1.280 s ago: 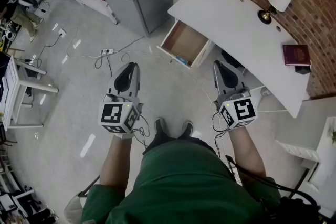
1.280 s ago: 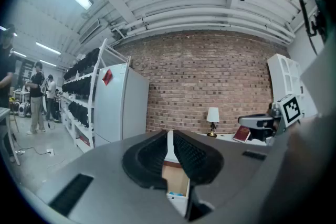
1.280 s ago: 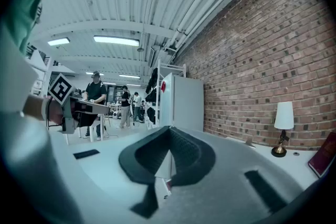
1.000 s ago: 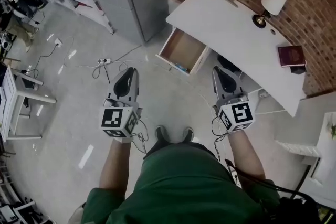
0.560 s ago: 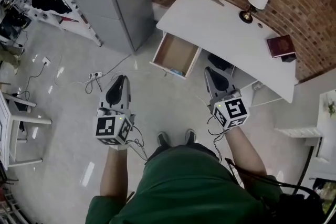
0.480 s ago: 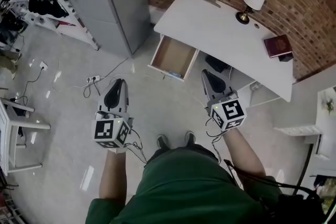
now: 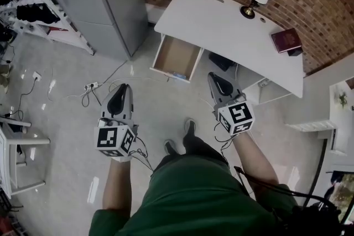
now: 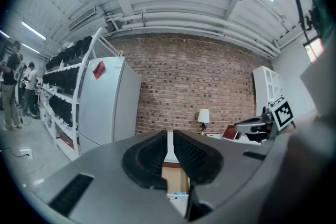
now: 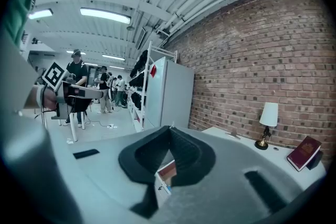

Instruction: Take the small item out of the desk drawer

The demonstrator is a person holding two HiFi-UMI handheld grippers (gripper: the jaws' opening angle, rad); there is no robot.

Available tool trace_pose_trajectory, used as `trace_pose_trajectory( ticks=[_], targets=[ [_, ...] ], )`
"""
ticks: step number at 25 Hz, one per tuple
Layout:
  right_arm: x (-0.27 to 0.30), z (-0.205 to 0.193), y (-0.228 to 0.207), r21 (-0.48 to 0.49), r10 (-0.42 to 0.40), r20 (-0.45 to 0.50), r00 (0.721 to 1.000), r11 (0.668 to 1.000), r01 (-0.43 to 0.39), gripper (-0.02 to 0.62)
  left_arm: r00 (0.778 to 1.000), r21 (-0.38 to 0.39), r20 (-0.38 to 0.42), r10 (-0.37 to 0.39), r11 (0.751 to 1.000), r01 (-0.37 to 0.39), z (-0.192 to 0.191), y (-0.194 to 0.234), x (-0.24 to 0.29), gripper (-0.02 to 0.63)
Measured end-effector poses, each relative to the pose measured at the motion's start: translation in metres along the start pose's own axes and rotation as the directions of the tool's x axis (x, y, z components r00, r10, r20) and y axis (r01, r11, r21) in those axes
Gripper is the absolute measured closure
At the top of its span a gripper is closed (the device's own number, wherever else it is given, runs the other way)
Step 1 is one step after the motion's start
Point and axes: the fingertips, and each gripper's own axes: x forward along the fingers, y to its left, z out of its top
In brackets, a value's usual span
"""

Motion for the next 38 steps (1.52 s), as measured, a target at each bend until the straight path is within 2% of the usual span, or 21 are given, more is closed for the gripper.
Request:
trace_pose_trajectory(
  ticks=[5, 10, 14, 21, 30, 38],
  targets=[
    [0.021, -0.012, -0.01, 0.008, 0.012, -0.011, 1.0, 1.0, -0.012, 0.591, 1.0, 0.002, -0.03, 0.009, 1.0, -0.009, -0.012, 0.003, 0.018, 0.572],
    [0.055, -0.019, -0.023, 0.027, 0.035, -0.002, 0.999, 0.999, -0.035, 0.591, 0.998, 0.017, -0.04, 0.057, 0.998, -0.056, -0.014, 0.023, 0.038, 0.573],
    [0.09, -0.021, -0.042, 0.042, 0.069, 0.001, 0.998, 0.997, -0.069, 0.591, 0.995, 0.027, -0.044, 0.095, 0.995, -0.094, -0.007, 0.037, 0.07, 0.573],
    [0.145, -0.043, -0.085, 0.08, 0.132, -0.024, 0.991, 0.988, -0.13, 0.591, 0.991, 0.035, -0.078, 0.11, 0.994, -0.108, -0.013, 0.03, 0.136, 0.573],
    [0.192, -0.092, -0.102, 0.127, 0.256, -0.117, 0.96, 0.962, -0.241, 0.549, 0.982, 0.041, -0.141, 0.125, 0.992, -0.12, -0.028, 0.023, 0.191, 0.573],
    [0.21, -0.137, -0.105, 0.173, 0.311, -0.198, 0.93, 0.945, -0.279, 0.532, 0.972, 0.033, -0.193, 0.132, 0.991, -0.128, -0.049, 0.022, 0.208, 0.572]
  ],
)
